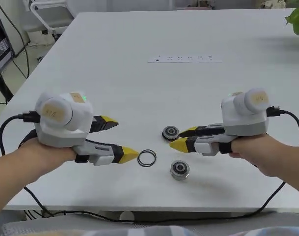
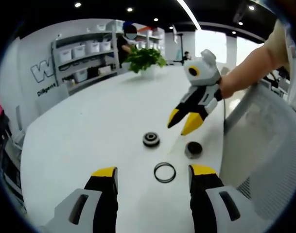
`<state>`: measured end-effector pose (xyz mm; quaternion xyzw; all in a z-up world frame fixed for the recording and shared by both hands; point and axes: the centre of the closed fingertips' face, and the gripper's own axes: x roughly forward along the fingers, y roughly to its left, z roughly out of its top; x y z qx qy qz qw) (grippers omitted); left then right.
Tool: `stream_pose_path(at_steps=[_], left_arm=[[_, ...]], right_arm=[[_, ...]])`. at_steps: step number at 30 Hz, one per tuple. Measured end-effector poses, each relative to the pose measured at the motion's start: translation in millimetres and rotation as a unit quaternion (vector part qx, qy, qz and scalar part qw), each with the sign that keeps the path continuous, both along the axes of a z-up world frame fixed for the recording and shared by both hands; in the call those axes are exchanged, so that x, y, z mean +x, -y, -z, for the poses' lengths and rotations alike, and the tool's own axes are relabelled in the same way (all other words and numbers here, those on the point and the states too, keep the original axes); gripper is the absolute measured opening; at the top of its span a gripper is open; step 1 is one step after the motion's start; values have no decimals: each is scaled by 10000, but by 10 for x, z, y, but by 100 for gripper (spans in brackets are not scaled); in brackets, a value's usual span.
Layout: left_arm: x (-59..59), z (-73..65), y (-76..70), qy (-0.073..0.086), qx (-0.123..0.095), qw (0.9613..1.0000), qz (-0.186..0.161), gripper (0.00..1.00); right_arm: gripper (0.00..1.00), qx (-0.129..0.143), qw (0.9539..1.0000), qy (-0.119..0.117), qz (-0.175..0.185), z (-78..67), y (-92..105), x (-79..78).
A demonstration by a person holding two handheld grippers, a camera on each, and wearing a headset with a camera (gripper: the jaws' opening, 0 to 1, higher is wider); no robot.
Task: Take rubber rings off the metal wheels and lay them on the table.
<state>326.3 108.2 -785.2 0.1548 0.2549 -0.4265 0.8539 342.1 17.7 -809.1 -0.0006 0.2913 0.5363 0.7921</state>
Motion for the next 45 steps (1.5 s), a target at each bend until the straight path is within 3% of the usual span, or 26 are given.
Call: stream_pose_path(at_steps=[12, 21, 32, 45], left_arm=[[181, 100, 93, -80, 13, 10000, 29, 58], [262, 220, 178, -206, 12, 9997, 91, 55], [397, 356, 290, -277, 89, 9994, 179, 53], [539, 471, 484, -364, 67, 9988, 305, 49]], right_arm=[[29, -159, 9997, 128, 128, 136, 151, 140], [28, -387, 9987, 328, 51, 274, 155, 250], [26, -473, 9979, 435, 97, 414, 139, 382], [27, -576, 9963, 631, -76, 468, 77, 408]])
